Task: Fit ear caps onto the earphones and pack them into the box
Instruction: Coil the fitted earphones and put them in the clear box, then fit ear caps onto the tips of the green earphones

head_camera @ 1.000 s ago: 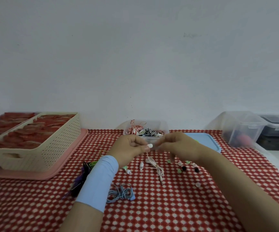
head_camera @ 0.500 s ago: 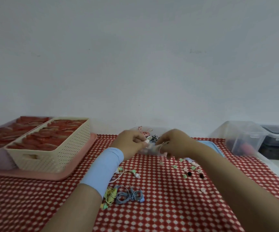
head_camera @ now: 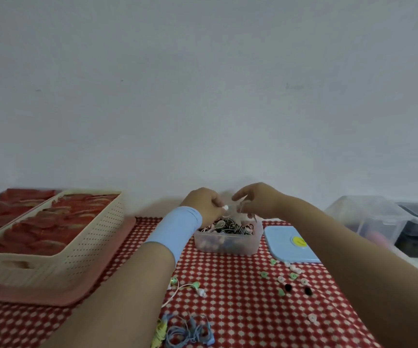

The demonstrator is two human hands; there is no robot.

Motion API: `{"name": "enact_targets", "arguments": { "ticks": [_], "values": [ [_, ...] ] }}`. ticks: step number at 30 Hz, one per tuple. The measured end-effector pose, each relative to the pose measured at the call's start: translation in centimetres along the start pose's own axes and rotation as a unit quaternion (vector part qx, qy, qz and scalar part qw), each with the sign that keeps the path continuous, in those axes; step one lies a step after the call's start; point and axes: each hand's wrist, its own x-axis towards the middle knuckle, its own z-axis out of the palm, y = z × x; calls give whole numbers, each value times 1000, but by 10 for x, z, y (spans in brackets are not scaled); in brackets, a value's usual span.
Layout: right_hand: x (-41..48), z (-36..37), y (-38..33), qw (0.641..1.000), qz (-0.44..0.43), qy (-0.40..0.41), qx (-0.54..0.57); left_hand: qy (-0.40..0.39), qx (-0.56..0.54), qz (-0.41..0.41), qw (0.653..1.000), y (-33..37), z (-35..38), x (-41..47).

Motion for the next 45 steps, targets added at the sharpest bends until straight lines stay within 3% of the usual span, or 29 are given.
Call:
{"name": "enact_targets", "arguments": {
  "ticks": [5, 10, 15, 18, 21, 24, 29, 32, 36, 41, 45],
  "values": [
    [2, 9, 19, 997, -21, 8, -77, -28, 48, 8, 998, -12, 18, 7],
    [4, 19, 23, 984, -35, 72, -158, -6, 87, 80, 993, -11, 29, 9],
    [-4, 27, 13, 959, -28, -16, -283, -107, 122, 67, 985, -11, 38, 7],
    [-10, 19, 3, 964, -32, 40, -260, -98, 88, 51, 990, -13, 28, -1],
    [-20, 15, -18, 971, -74, 97, -207, -36, 71, 62, 995, -15, 8, -16],
    [-40, 31, -49, 979, -109, 16, -173, 12, 102, 56, 993, -27, -10, -40],
    [-62, 80, -75, 955, -139, -152, -214, -50, 135, 23, 989, -41, -23, -88],
    [-69, 106, -80, 943, -149, -174, -240, -73, 131, 5, 989, -51, -26, -110],
    [-73, 117, -80, 954, -125, -157, -224, -91, 131, -25, 987, -75, -32, -121],
    [-75, 94, -85, 948, -72, -255, -177, -176, 187, -76, 963, -89, -32, -126],
    [-65, 106, -96, 972, -76, -116, -192, -141, 147, -104, 974, -94, -31, -123]
  ]
}}
